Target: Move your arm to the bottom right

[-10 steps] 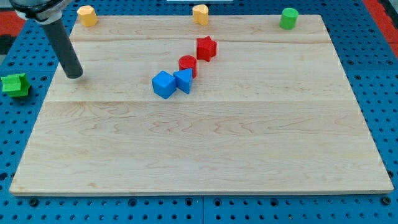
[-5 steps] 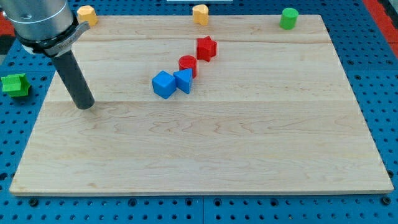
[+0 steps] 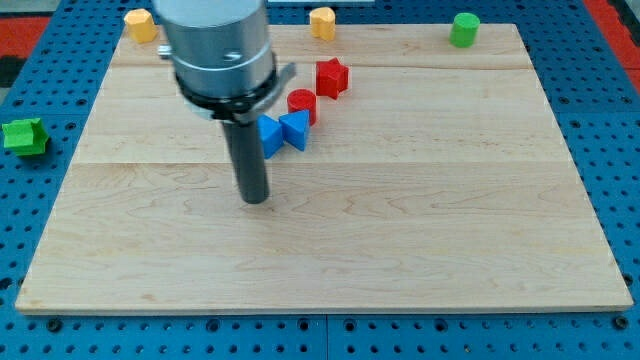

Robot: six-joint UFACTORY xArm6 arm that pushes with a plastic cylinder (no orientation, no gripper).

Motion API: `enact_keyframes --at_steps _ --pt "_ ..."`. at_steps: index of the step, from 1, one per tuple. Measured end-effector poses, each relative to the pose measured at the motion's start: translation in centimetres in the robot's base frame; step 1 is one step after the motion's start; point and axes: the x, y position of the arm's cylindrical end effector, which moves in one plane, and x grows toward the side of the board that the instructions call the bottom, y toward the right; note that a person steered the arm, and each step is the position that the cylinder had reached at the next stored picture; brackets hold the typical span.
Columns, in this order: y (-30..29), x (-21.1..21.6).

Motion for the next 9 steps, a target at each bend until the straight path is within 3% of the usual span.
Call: enact_keyframes --at_steps 2,5,6,7,9 --pt "6.5 0.0" --pt "6.5 1.3" --pt "6.5 2.9" --pt "6.5 7.6" --pt "13.4 10.7"
